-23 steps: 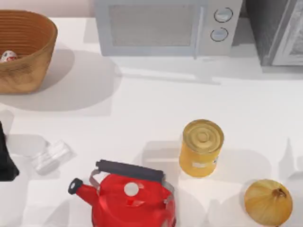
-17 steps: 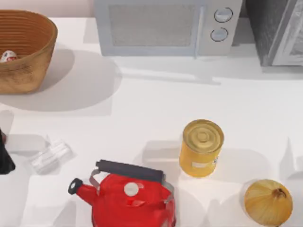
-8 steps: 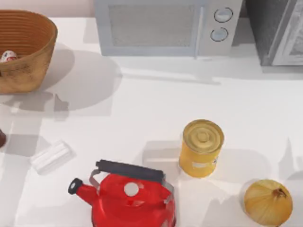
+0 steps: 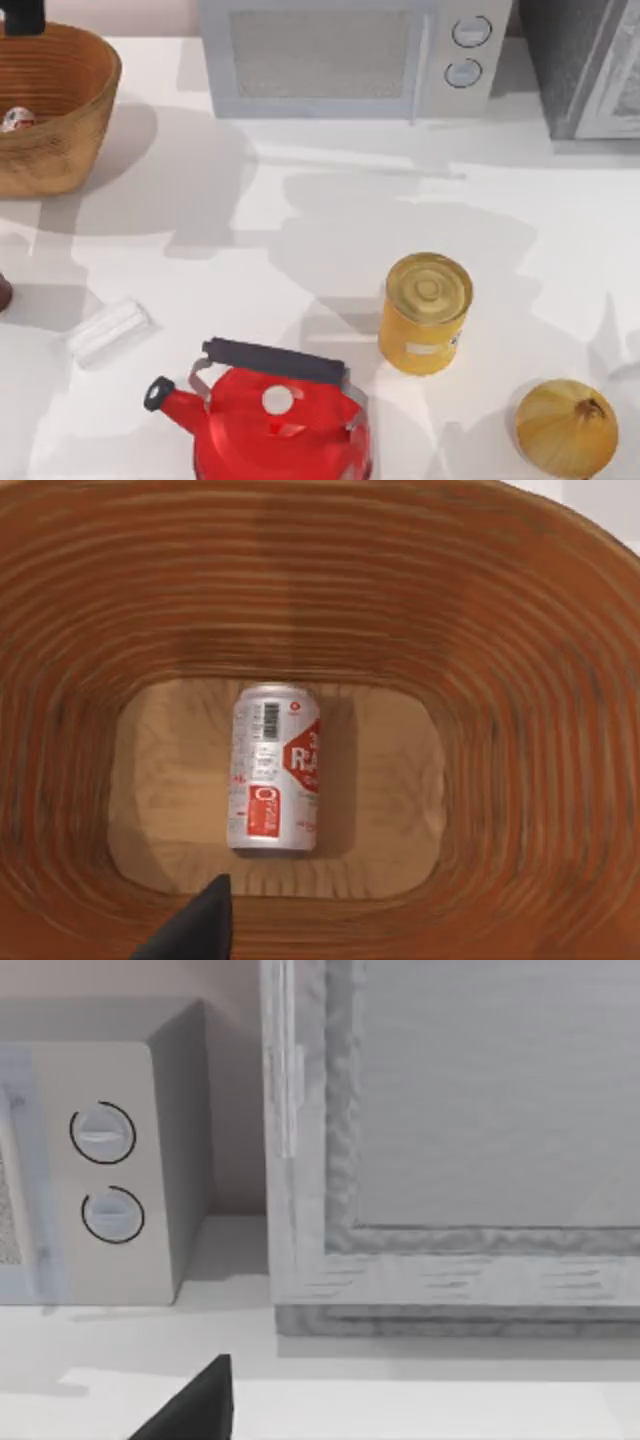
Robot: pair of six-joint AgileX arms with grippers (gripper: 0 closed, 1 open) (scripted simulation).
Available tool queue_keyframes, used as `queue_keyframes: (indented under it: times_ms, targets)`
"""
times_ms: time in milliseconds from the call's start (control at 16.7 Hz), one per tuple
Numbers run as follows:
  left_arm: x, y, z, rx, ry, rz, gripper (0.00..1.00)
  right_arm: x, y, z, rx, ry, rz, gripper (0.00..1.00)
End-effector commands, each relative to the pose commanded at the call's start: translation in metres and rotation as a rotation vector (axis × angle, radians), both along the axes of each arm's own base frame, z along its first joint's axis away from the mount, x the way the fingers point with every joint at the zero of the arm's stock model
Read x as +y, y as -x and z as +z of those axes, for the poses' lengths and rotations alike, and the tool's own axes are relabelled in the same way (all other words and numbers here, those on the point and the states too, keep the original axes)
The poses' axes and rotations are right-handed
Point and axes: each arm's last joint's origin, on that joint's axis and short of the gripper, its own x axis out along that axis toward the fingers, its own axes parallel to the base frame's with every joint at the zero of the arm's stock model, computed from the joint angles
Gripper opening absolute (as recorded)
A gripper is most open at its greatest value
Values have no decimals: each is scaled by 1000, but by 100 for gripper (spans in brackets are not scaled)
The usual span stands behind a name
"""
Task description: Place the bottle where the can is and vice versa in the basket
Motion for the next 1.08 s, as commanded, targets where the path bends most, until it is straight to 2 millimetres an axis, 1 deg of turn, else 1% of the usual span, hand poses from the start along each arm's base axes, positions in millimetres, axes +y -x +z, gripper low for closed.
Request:
queue_keyframes:
  times_ms: [120, 240, 360, 480, 600, 720, 900, 1080]
  targets:
    - [6, -35, -18, 105, 1, -4, 100, 0, 0, 0, 0, 0, 0, 100]
    - [13, -62, -38, 199, 0, -10, 100, 0, 0, 0, 0, 0, 0, 100]
    - [19, -83, -59, 284, -1, -17, 100, 0, 0, 0, 0, 0, 0, 100]
    - [25, -98, -78, 358, -2, -26, 100, 0, 0, 0, 0, 0, 0, 100]
    - [31, -107, -95, 420, -3, -36, 100, 0, 0, 0, 0, 0, 0, 100]
    - [36, -113, -106, 466, -4, -45, 100, 0, 0, 0, 0, 0, 0, 100]
    - [41, -116, -116, 506, -5, -54, 100, 0, 0, 0, 0, 0, 0, 100]
    - [43, -117, -119, 518, -5, -57, 100, 0, 0, 0, 0, 0, 0, 100]
